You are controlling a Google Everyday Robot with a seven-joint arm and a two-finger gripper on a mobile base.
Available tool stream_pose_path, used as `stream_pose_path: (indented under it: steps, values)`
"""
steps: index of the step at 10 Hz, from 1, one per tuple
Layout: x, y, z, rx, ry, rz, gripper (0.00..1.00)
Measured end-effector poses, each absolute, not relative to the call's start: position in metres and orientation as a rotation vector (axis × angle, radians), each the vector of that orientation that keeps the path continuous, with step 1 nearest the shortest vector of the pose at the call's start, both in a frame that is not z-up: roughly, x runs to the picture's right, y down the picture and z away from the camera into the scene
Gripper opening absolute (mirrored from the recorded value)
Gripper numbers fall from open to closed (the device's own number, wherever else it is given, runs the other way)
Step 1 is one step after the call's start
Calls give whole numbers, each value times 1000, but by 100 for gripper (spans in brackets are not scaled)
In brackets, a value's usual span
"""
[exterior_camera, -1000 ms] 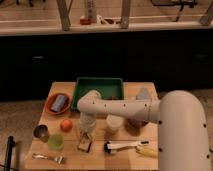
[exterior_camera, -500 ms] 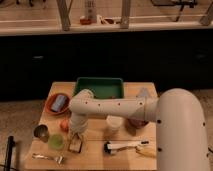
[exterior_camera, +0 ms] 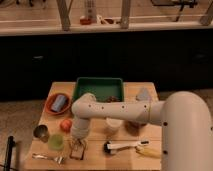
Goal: Wipe table surface with eraser
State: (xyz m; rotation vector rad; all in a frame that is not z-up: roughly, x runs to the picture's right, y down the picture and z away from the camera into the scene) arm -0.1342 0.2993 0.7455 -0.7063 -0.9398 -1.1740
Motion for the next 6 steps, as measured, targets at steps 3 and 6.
stream_pose_path:
  steps: [3,6]
  values:
    - [-105,305,752,-772,-879,-1155,0]
    - [-93,293,777,-795,-810,-1163,0]
